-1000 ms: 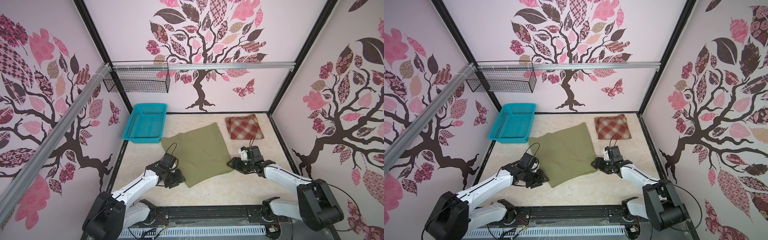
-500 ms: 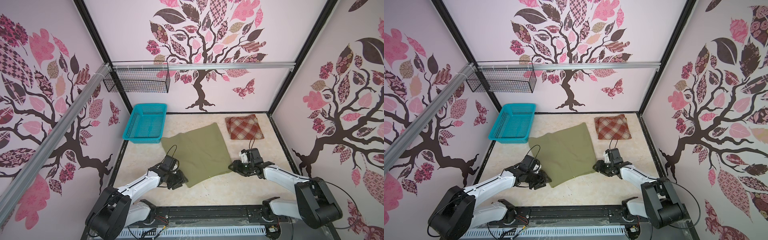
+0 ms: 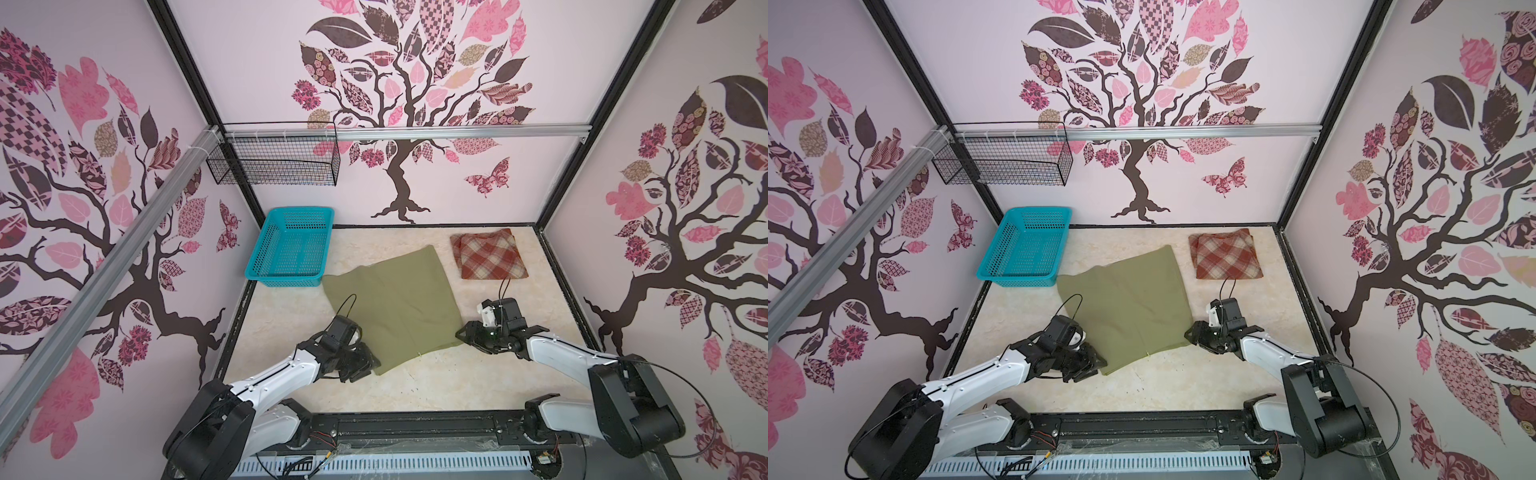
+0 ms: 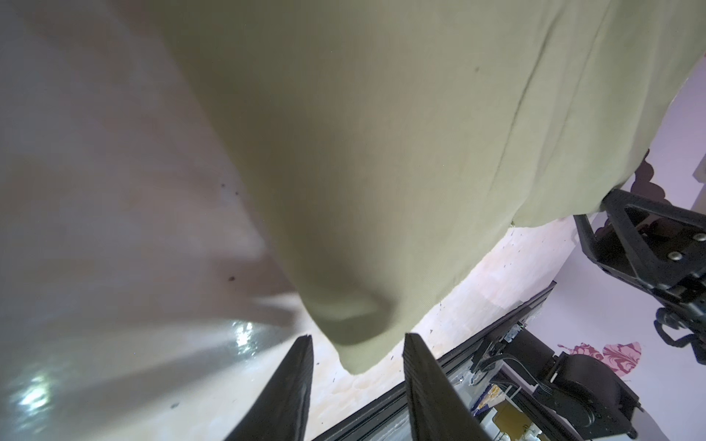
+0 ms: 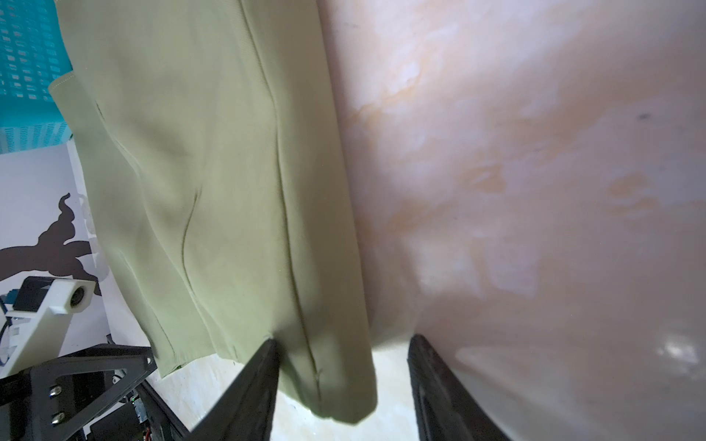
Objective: Fold and stack skirts
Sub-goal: Flatten out the skirt at the center of the table.
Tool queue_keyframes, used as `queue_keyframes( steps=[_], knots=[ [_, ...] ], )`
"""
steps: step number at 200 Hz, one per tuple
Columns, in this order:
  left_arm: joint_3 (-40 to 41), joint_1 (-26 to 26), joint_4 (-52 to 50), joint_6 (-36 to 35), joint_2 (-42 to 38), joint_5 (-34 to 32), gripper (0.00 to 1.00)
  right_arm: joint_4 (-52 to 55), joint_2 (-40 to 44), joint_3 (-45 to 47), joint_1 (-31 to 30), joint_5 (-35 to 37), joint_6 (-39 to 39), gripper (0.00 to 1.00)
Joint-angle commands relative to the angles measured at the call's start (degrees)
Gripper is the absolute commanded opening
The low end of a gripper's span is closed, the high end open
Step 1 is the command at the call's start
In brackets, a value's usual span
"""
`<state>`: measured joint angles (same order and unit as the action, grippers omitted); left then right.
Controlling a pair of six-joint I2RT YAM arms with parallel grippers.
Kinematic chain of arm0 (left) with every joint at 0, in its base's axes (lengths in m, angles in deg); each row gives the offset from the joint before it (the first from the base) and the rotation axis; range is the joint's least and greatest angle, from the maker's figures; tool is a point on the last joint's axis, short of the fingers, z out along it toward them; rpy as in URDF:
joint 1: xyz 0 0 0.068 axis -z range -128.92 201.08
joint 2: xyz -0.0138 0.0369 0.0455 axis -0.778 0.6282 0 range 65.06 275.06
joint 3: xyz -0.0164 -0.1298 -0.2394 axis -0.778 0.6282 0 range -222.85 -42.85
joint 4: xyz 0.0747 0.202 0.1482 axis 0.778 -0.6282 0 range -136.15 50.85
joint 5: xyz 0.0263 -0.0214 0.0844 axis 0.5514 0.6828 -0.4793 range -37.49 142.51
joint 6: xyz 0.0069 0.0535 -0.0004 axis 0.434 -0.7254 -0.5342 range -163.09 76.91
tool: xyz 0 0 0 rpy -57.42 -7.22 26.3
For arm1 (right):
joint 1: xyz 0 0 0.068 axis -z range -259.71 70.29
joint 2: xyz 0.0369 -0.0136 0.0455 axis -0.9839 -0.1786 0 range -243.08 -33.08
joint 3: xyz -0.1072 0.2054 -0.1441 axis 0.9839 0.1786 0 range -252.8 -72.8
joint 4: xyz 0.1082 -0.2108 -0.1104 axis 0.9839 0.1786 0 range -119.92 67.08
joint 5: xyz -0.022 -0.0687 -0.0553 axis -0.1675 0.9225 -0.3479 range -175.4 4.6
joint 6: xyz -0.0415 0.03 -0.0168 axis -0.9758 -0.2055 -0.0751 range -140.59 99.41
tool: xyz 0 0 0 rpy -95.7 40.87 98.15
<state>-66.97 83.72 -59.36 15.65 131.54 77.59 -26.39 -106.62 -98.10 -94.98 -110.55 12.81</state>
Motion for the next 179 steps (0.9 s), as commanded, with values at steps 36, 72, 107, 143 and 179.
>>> queue_keyframes(
  steps=[36,72,107,143,179],
  knots=[
    [2.0,0.2,3.3,2.3,0.9,-2.1,0.40,-0.2,-0.1,1.0,-0.3,-1.3,0.7,0.57],
    [2.0,0.3,4.0,2.9,1.5,-2.5,0.38,-0.4,0.0,1.5,-0.3,-2.0,0.7,0.57],
    [1.7,2.0,3.8,3.9,1.5,-2.1,0.38,-1.2,-0.2,2.4,-0.3,-1.9,0.7,0.57],
    [1.8,4.3,5.1,5.4,3.0,-2.8,0.37,-2.4,-1.1,2.3,-0.3,-2.3,1.0,0.54],
    [2.0,4.7,6.7,5.3,4.5,-2.9,0.30,-3.4,-1.9,2.4,-0.3,-2.7,1.2,0.48]
  ],
)
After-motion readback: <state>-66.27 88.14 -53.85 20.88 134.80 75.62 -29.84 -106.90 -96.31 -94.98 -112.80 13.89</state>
